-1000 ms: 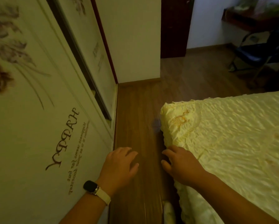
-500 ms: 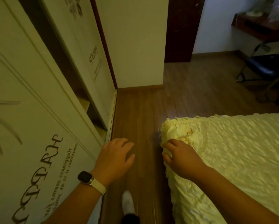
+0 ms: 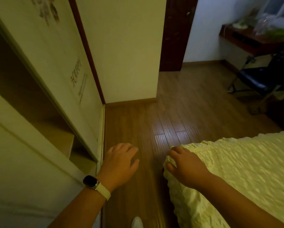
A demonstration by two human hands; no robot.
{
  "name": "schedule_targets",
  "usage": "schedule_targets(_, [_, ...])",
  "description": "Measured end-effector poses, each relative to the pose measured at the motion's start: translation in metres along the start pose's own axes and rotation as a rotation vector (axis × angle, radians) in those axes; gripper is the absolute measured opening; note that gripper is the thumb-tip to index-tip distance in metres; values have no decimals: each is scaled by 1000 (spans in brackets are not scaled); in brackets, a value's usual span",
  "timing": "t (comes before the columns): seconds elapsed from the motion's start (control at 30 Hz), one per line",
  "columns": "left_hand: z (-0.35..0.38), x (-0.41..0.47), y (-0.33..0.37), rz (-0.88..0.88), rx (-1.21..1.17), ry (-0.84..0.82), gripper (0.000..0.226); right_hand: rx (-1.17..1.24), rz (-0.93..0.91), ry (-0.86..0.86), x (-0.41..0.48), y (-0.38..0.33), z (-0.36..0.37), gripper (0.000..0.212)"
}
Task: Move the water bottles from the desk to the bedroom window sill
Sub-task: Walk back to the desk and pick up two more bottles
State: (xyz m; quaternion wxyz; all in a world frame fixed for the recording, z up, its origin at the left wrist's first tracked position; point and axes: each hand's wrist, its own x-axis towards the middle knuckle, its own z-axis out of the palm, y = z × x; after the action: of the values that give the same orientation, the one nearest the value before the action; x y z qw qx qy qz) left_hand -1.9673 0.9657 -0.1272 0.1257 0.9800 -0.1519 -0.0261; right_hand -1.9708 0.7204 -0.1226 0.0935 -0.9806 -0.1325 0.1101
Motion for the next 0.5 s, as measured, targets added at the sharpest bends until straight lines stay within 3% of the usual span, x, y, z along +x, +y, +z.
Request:
schedule_targets(0.3, [-39,134,-60,113,40,-2,41,12,67,99,117,-2,-37,43])
schedule_targets(0.5, [-33,214,-85,139,64,-76,47,11,79,66,193,25,-47,46])
